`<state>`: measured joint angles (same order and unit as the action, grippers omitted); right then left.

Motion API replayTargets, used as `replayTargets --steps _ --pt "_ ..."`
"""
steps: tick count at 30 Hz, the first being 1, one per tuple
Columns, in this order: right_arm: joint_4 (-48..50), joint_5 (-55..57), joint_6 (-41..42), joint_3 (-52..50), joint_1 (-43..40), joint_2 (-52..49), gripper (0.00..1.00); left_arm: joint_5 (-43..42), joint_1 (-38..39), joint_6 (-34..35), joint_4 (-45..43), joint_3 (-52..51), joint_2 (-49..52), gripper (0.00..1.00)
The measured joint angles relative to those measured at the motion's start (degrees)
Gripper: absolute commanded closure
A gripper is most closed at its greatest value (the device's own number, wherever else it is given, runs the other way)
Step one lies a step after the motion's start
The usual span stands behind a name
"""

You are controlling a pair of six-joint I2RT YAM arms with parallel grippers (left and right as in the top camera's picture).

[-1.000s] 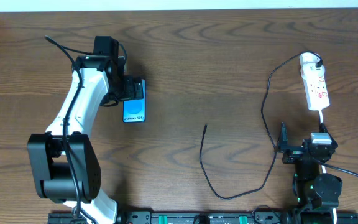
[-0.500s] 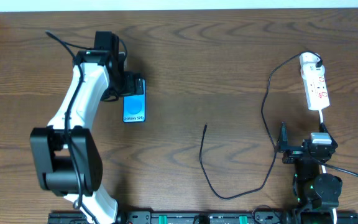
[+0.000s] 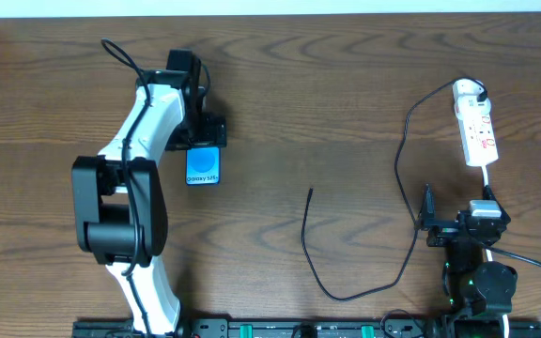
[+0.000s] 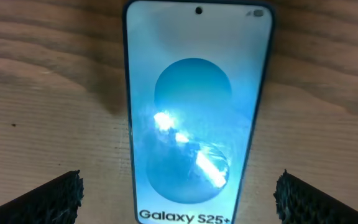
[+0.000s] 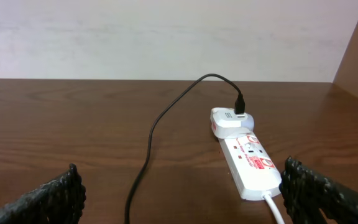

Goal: Plug charger to phone and switch on socket
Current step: 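Lower the left gripper onto the phone's top edge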

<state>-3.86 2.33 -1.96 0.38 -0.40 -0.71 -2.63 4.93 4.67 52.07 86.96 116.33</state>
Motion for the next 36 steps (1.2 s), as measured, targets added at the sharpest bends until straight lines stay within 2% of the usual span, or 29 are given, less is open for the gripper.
replayTargets --steps 17,36 --pt "0.0 0.0 0.0 0.0 0.0 0.0 0.01 0.0 0.0 2.75 -5.11 -0.04 1.22 0.01" --pt "0.0 0.0 0.0 0.0 0.0 0.0 0.01 -0.04 0.0 3.02 -4.81 -0.31 1.22 0.02"
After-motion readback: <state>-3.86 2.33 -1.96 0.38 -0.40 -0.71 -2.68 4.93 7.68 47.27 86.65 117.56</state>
